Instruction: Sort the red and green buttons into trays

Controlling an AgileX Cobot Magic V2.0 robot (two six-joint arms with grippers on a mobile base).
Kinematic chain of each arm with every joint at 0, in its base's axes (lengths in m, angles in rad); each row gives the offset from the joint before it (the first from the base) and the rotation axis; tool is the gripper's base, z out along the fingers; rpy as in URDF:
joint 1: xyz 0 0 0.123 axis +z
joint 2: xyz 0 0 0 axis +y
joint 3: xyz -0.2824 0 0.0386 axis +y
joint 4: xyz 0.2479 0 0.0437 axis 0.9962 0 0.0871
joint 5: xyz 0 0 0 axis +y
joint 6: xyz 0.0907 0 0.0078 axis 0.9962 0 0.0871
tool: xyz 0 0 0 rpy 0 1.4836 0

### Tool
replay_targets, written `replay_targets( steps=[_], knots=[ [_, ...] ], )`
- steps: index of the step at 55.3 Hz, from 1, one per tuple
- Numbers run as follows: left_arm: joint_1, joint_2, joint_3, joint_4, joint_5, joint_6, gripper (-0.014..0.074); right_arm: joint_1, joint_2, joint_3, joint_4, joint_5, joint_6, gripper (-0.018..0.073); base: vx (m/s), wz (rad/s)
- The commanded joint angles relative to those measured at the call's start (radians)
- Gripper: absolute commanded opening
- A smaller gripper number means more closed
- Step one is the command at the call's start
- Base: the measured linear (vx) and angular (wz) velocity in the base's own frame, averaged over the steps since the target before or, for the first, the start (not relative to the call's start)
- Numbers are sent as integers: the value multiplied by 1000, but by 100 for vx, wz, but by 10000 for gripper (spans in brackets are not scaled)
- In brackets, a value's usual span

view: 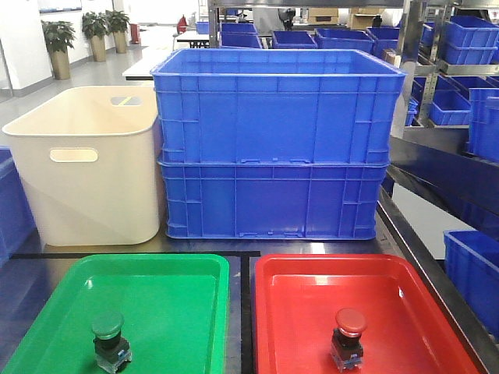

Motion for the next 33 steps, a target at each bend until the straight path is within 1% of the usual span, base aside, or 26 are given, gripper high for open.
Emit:
replay_targets(
  steps=[1,3,4,5,8,11,13,15,17,19,22,25,27,31,33],
  knots=[
    [2,-12,-26,-3,-76,-10,-6,0,-5,-29,309,48,-322,-12,0,0],
    [2,-12,-26,-3,-76,-10,-6,0,-15,-29,443,91,-486,-12,0,0],
    [2,-12,-26,-3,-76,-10,-6,0,-23,-29,487,106,-538,-12,0,0],
    [2,-12,-26,-3,-76,-10,-6,-2,-29,-29,548,131,-615,-12,0,0],
    [2,-12,-26,-3,-76,-10,-6,-2,-65,-28,687,203,-822,-12,0,0],
    [2,-12,-26,-3,-76,-10,-6,-2,-108,-5,763,216,-951,-12,0,0],
    [2,-12,-26,-3,-76,-10,-6,-8,-138,24,784,201,-988,-12,0,0],
    [2,-12,-26,-3,-76,-10,-6,-25,-170,61,789,176,-981,-12,0,0],
    [2,-12,-26,-3,-76,-10,-6,-62,-212,102,782,143,-949,-12,0,0],
    [2,-12,-26,-3,-76,-10,-6,-102,-249,143,771,122,-896,-12,0,0],
    [2,-12,-26,-3,-76,-10,-6,-166,-303,206,730,107,-793,-12,0,0],
    [2,-12,-26,-3,-76,-10,-6,-213,-364,268,693,90,-700,-12,0,0],
    [2,-12,-26,-3,-76,-10,-6,-238,-402,304,675,75,-661,-12,0,0],
    [2,-12,-26,-3,-76,-10,-6,-266,-473,366,669,61,-641,-12,0,0],
    [2,-12,-26,-3,-76,-10,-6,-271,-507,370,666,101,-648,-12,0,0]
  ],
)
